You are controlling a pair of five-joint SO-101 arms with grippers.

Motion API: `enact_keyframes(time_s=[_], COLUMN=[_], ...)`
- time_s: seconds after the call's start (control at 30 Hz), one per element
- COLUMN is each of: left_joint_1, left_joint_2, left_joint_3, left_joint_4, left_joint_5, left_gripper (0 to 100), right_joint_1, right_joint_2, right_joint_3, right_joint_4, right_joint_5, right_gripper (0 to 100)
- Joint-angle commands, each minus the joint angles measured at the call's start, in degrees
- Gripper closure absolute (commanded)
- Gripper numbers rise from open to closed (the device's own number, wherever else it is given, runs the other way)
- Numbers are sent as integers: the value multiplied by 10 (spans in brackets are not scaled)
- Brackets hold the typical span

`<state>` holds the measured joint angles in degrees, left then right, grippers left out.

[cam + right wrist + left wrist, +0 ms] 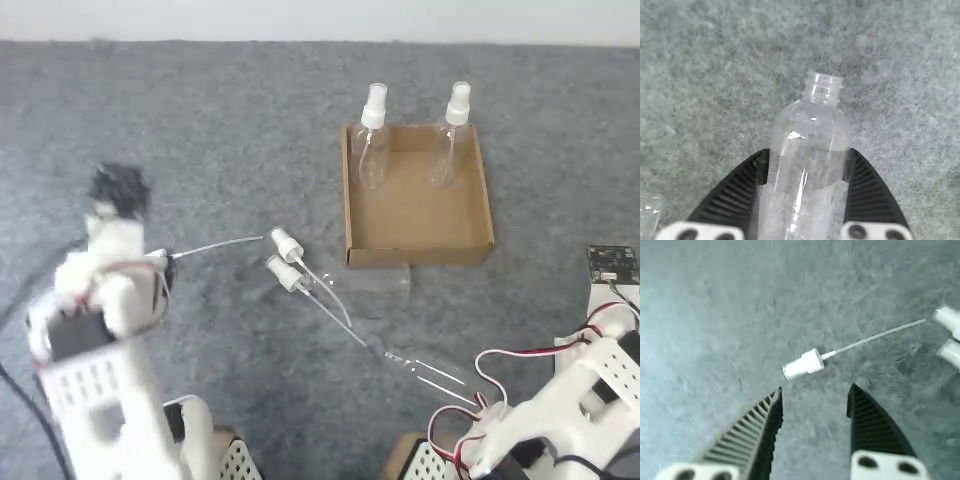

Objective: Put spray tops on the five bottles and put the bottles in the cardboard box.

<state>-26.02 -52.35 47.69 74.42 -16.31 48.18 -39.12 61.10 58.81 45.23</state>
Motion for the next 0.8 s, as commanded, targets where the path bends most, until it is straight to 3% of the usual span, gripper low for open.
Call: enact_keyframes(time_s=[0.0,0.2,0.37,0.77], left_joint_1=[-16,-43,-43,-40], left_joint_2=[144,295,375,482], left_joint_3=[-64,-86,-86,-87], left_joint_4=[-43,-118,-181,-219], left_joint_5=[134,271,357,432], left_gripper=[796,715,709,706], right_joint_1=[0,0,0,0], right_joint_2=[-22,-22,-22,-22], right_joint_3=[-5,-5,-5,-5], right_joint_4=[-7,-7,-7,-7], right_joint_5=[7,7,7,7], right_gripper=[893,893,893,893])
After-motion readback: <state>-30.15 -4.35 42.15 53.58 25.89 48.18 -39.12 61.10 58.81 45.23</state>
